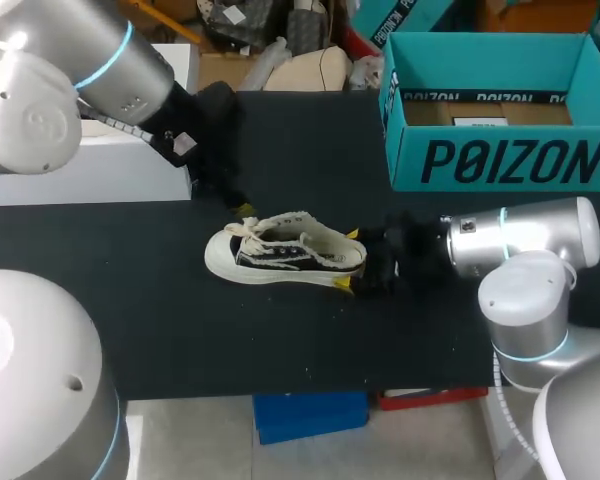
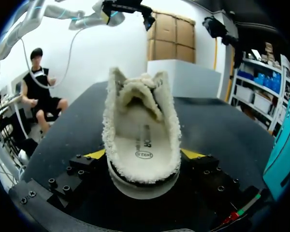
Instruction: Take the shoe out of the shoebox, open the shoe tongue, remove and reinsert the insole, then place the shoe into the shoebox
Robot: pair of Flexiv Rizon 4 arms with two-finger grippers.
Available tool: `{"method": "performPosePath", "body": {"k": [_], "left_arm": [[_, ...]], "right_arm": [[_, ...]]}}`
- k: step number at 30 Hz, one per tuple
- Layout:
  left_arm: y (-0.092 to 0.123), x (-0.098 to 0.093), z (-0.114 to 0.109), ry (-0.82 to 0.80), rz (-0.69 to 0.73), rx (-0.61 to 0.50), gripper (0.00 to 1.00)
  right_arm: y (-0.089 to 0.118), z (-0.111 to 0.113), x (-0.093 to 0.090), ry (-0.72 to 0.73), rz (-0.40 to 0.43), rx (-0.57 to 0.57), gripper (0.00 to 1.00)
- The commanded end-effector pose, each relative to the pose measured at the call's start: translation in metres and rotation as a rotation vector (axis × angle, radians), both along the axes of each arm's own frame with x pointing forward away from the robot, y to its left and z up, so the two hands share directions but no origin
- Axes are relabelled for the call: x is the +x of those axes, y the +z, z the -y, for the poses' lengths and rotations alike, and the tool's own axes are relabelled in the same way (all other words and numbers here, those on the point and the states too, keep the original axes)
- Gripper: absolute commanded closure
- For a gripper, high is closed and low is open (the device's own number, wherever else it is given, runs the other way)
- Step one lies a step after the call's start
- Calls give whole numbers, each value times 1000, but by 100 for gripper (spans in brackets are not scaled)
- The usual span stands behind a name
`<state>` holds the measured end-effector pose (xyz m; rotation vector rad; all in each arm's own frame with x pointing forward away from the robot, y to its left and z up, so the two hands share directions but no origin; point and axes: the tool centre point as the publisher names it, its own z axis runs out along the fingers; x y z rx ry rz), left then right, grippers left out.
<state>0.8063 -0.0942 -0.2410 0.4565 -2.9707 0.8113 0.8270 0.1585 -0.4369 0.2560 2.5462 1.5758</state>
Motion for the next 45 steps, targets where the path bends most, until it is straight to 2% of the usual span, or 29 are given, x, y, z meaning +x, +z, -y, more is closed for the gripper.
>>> {"method": "performPosePath", "body": {"k": [1,12,16,20,21,23,25,45], "left_arm": [[4,-1,5,16,-25,81,0],[4,-1,5,16,-25,81,0],[7,8,24,333,-120,154,0],[2,16,39,782,-220,424,0],[-1,19,38,883,-299,462,0],[-3,21,33,1095,-345,524,0],[-3,17,27,1198,-395,543,0],[-1,12,28,1231,-376,555,0]], "right_arm": [[-1,-3,1,-3,-2,-4,100],[-1,-3,1,-3,-2,-4,100],[-1,-3,1,-3,-2,-4,100],[-1,-3,1,-3,-2,-4,100],[-1,-3,1,-3,-2,-4,100],[-1,-3,1,-3,-2,-4,100],[-1,-3,1,-3,-2,-4,100],[-1,-3,1,-3,-2,-4,100]]}}
